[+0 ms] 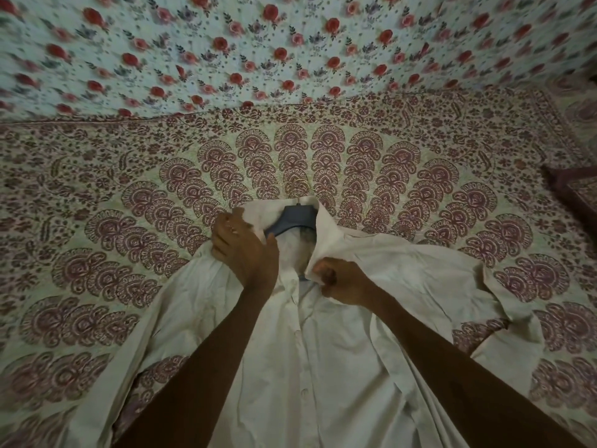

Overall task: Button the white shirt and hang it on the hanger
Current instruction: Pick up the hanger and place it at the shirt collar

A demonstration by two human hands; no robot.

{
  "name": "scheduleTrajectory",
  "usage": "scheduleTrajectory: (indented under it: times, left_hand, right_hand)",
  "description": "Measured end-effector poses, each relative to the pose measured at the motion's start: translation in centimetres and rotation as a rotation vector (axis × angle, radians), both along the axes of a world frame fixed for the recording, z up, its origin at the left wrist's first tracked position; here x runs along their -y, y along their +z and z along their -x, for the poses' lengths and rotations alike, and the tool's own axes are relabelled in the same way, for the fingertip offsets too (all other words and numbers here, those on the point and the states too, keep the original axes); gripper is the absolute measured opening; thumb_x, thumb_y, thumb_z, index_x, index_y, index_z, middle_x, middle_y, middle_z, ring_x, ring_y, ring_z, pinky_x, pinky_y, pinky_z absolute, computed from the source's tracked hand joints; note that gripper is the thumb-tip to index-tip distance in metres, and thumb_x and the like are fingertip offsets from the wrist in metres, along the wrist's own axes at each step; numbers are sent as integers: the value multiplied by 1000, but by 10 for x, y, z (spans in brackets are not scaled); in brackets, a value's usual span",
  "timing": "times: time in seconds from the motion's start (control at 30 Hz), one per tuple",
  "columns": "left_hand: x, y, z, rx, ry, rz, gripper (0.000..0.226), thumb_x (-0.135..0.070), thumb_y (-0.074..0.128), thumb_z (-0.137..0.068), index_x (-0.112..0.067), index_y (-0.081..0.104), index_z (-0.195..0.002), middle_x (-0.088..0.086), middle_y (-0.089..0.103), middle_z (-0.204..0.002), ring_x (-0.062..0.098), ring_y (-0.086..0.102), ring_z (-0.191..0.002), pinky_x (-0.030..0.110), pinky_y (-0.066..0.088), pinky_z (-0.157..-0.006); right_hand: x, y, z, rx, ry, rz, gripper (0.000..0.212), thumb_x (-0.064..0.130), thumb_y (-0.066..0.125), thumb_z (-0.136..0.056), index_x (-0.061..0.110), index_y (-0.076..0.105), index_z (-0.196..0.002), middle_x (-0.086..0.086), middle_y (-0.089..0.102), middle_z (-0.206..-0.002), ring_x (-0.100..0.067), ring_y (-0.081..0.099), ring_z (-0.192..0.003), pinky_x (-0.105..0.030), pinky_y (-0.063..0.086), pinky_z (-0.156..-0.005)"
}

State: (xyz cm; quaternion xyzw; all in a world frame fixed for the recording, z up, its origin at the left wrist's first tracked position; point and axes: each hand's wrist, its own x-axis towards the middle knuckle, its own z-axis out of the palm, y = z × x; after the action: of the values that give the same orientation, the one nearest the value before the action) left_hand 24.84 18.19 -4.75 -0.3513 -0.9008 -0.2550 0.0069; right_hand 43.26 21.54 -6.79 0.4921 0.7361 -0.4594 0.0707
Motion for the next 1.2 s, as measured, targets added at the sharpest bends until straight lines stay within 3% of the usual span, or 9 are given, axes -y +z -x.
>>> scheduleTrajectory:
  times: [0.1, 0.2, 0.33, 0.5, 0.63, 0.73, 0.9, 1.07, 1.2]
  left_hand:
    - [-7, -7, 11, 363, -13, -116, 78, -11, 78, -73, -12, 33, -136, 12, 52, -122, 27, 57, -104, 34, 47, -80]
    - [-3, -14, 6, 530, -186, -151, 40, 3, 66, -78, -4, 48, -113, 7, 64, -88, 27, 66, -81, 16, 45, -65]
    - [14, -28, -19, 594, -557, 27, 32, -7, 70, -77, -10, 57, -106, 2, 68, -86, 18, 66, -77, 24, 52, -65]
    - [16, -29, -8, 811, -489, 69, 26, -28, 68, -87, -15, 63, -109, -1, 69, -94, 13, 64, -88, 28, 52, -80]
    - [29, -23, 9, 310, -443, -92, 11, -7, 57, -89, -13, 64, -96, 3, 62, -94, 16, 57, -87, 31, 49, -76]
    - [46, -25, 14, 221, -510, -147, 6, -12, 53, -93, -15, 57, -90, -3, 57, -87, 13, 54, -78, 29, 49, -69]
    - [95, -36, -25, 400, -570, 464, 38, -64, 45, -84, -28, 53, -89, -14, 56, -85, 9, 57, -79, 35, 54, -73]
    - [105, -31, -47, 488, -567, 415, 9, -21, 58, -85, -15, 53, -80, -4, 55, -77, 13, 56, -72, 26, 46, -65]
    - [108, -26, -48, 717, -587, 397, 9, -8, 53, -83, -9, 62, -82, 1, 63, -73, 10, 53, -64, 18, 42, -60]
  right_hand:
    - [-7, 12, 3, -43, -64, -27, 24, 28, 67, -82, 23, 69, -105, 4, 71, -103, -11, 63, -94, -20, 46, -84]
    - [-15, 15, 5, -144, -396, -348, 13, 35, 65, -81, 30, 66, -93, 6, 70, -92, -13, 66, -87, -27, 50, -79]
    - [-22, 3, 4, 127, -372, -770, 50, 42, 55, -88, 17, 50, -131, -12, 52, -131, -35, 49, -119, -47, 45, -90]
    - [-20, -20, 1, 252, -100, -603, 78, 64, 15, -89, 20, 25, -153, -14, 34, -155, -38, 34, -140, -53, 32, -109]
    - [-17, -22, -9, 296, -259, -735, 62, 45, 49, -90, 14, 39, -142, -11, 50, -142, -32, 43, -132, -48, 35, -105]
    - [-12, -14, -10, 343, -293, -825, 58, 39, 69, -75, 16, 49, -125, -9, 55, -125, -30, 51, -112, -42, 41, -89]
    - [26, -5, -11, 173, -174, -763, 40, 53, 62, -78, 20, 62, -99, -3, 64, -92, -25, 60, -82, -34, 47, -70]
    - [62, -5, -12, 262, -52, -633, 28, 22, 60, -90, 22, 64, -118, -4, 65, -100, -25, 63, -90, -33, 49, -73]
    - [53, 5, 0, 69, -223, -427, 12, 15, 62, -86, 18, 59, -74, 3, 55, -69, -22, 54, -69, -29, 40, -62]
